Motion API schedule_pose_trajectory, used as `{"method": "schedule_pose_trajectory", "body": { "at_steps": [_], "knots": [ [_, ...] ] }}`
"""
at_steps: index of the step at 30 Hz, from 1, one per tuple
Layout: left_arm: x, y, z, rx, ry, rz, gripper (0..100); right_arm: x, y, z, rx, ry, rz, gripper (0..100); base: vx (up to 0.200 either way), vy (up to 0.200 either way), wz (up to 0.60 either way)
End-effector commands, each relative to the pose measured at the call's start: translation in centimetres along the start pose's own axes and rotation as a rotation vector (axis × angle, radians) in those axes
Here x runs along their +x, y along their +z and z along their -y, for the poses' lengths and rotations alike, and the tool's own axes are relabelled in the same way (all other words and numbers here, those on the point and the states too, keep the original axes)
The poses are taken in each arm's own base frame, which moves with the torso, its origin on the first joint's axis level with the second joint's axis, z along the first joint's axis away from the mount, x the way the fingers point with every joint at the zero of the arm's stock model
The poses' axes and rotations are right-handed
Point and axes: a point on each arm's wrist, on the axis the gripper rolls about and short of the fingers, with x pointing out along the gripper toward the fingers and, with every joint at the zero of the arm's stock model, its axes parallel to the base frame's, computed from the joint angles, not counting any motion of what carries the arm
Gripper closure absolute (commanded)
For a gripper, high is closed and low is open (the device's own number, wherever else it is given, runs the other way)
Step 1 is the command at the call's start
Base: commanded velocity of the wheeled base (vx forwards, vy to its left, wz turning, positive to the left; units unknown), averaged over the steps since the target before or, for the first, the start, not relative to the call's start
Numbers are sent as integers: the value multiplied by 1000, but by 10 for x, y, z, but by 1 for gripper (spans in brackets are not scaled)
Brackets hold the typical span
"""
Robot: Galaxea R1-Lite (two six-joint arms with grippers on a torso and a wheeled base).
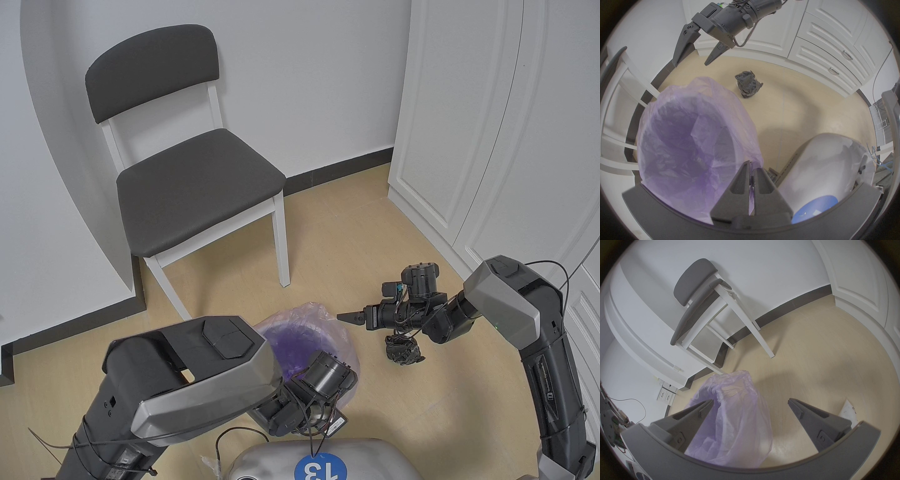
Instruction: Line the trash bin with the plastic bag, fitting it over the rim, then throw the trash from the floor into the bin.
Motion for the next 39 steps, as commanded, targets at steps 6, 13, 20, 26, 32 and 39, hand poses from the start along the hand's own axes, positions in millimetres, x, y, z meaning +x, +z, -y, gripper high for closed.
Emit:
{"method": "schedule_pose_trajectory", "body": {
  "at_steps": [6, 13, 20, 26, 32, 39],
  "knots": [
    [9, 16, 0, -6, -8, 55, 100, -3, 1, 8, 12, -13, 5, 0, 0, 0, 0],
    [14, 28, 28, 3, -119, 145, 100, -6, 2, 12, -2, -18, 28, 0, 0, 0, 0],
    [27, 56, 35, -97, -128, 239, 100, -12, 6, 19, -15, -24, 77, 0, 0, 0, 0],
    [28, 53, 36, -129, -124, 217, 100, -16, 10, 15, -10, -25, 68, 0, 0, 0, 0],
    [26, 48, 36, -218, -84, 198, 100, -34, 20, -2, 12, -39, -37, 0, 0, 0, 0],
    [15, 27, 36, -221, -66, 171, 100, -41, 13, -2, -34, -55, -156, 0, 0, 0, 0]
  ]
}}
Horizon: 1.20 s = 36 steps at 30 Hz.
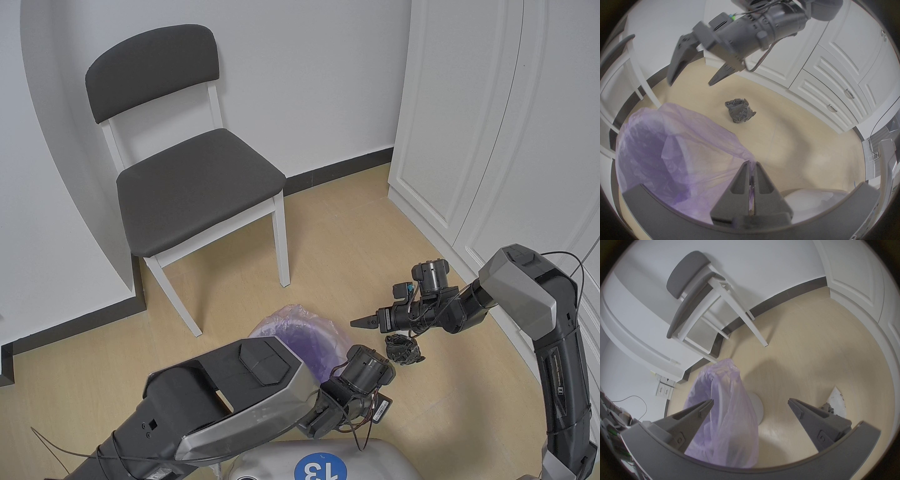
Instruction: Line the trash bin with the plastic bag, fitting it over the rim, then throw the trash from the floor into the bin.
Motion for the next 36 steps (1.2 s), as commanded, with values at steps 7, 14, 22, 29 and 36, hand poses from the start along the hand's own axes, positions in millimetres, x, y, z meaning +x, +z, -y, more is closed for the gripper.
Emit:
{"method": "schedule_pose_trajectory", "body": {
  "at_steps": [7, 14, 22, 29, 36],
  "knots": [
    [-28, -32, -5, -6, 12, -4, 100, -4, 1, -14, -70, 11, -44, 0, 0, 0, 0],
    [-44, -50, 1, 19, 4, -73, 100, 0, -9, -21, -136, 28, -74, 0, 0, 0, 0],
    [-38, -40, 0, 2, 6, -54, 0, 3, -13, -28, -148, 39, -92, 0, 0, 0, 0],
    [-37, -41, -1, -7, 9, -66, 0, 2, -22, -31, -198, 48, -118, 0, 0, 0, 0],
    [-84, -54, -14, -30, 6, 0, 0, -4, -30, -55, -288, 83, -150, 0, 0, 0, 0]
  ]
}}
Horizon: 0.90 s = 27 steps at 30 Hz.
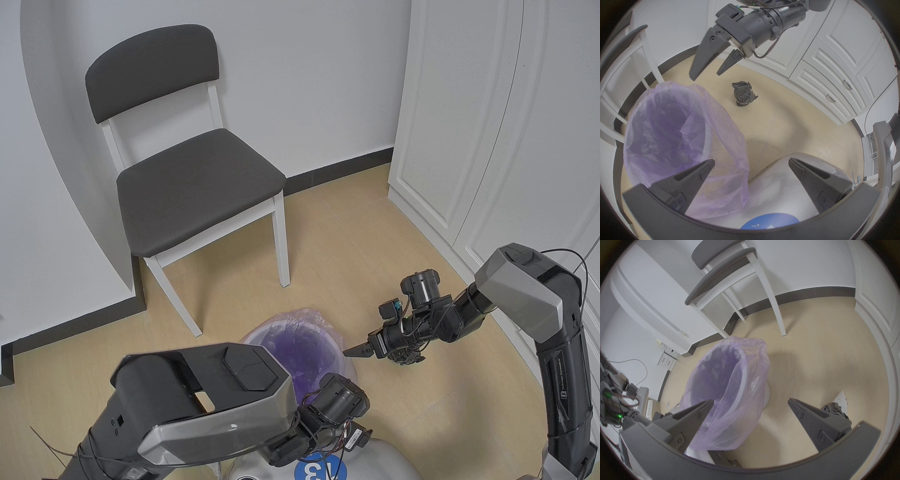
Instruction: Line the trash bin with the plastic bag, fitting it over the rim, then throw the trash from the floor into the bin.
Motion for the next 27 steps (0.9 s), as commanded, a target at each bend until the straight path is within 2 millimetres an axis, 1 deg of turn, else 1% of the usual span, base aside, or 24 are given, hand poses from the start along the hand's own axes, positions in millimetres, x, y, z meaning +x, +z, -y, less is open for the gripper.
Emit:
{"method": "schedule_pose_trajectory", "body": {
  "at_steps": [1, 2, 4, 6, 8, 9, 11, 13, 16, 17, 20, 22, 24, 27],
  "knots": [
    [-38, -4, -12, -16, -7, 70, 0, -4, 0, -22, -53, 28, -19, 0, 0, 0, 0],
    [-56, -6, -18, -26, -17, 104, 0, -6, 1, -29, -65, 36, -21, 0, 0, 0, 0],
    [-78, -8, -27, -41, -34, 139, 0, -8, -2, -33, -64, 34, -35, 0, 0, 0, 0],
    [-93, -7, -33, -55, -39, 162, 0, -7, -4, -33, -62, 29, -35, 0, 0, 0, 0],
    [-100, -7, -37, -65, -32, 178, 0, -7, -8, -32, -55, 3, -40, 0, 0, 0, 0],
    [-101, -7, -38, -67, -32, 186, 0, -8, -13, -33, -51, -14, -50, 0, 0, 0, 0],
    [-103, -8, -45, -81, -17, 211, 0, -9, -22, -35, -58, -44, -63, 0, 0, 0, 0],
    [-97, -10, -56, -99, 8, 232, 0, -12, -25, -41, -77, -63, -44, 0, 0, 0, 0],
    [-77, -19, -70, -115, 76, 213, 0, -12, -27, -46, -92, -60, -17, 0, 0, 0, 0],
    [-70, -21, -75, -111, 116, 200, 0, -11, -29, -47, -98, -60, -16, 0, 0, 0, 0],
    [-41, -32, -90, -54, 301, 153, 0, -9, -31, -49, -108, -61, -22, 0, 0, 0, 0],
    [-30, -35, -97, -18, 366, 130, 0, -9, -30, -50, -119, -58, -21, 0, 0, 0, 0],
    [-23, -34, -101, 28, 386, 123, 0, -9, -30, -50, -136, -60, -21, 0, 0, 0, 0],
    [-16, -21, -105, 44, 410, 157, 0, -9, -29, -48, -150, -61, -17, 0, 0, 0, 0]
  ]
}}
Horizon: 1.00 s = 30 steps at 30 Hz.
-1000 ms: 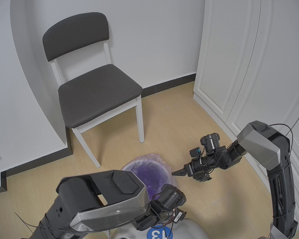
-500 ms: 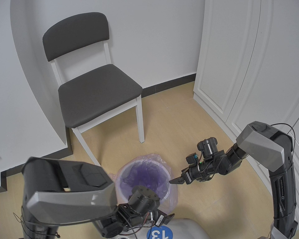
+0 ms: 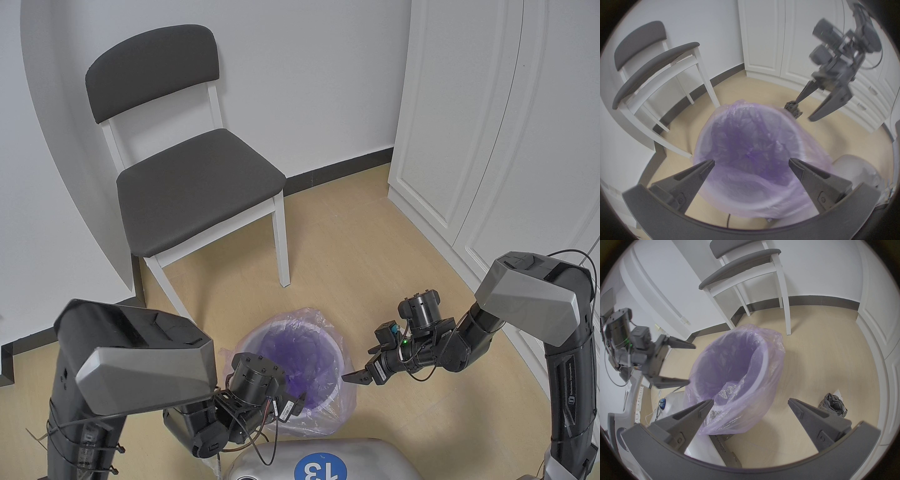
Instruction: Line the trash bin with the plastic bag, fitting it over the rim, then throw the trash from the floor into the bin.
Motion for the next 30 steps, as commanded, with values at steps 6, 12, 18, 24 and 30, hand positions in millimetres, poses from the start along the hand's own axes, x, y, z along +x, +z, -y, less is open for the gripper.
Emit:
{"method": "schedule_pose_trajectory", "body": {
  "at_steps": [6, 12, 18, 24, 30],
  "knots": [
    [42, 14, -6, 45, 154, -36, 0, 1, 1, 0, -26, 0, 9, 0, 0, 0, 0],
    [19, 30, -13, 125, 139, -150, 0, -2, -1, 7, -16, -15, 8, 0, 0, 0, 0],
    [-5, 10, -21, 150, 127, -284, 0, -2, -3, 12, -16, -22, 5, 0, 0, 0, 0],
    [-4, -13, -30, 107, 129, -324, 0, -2, -4, 12, -13, -22, 1, 0, 0, 0, 0],
    [3, -28, -36, 99, 114, -372, 0, -3, -5, 12, -11, -23, 0, 0, 0, 0, 0]
  ]
}}
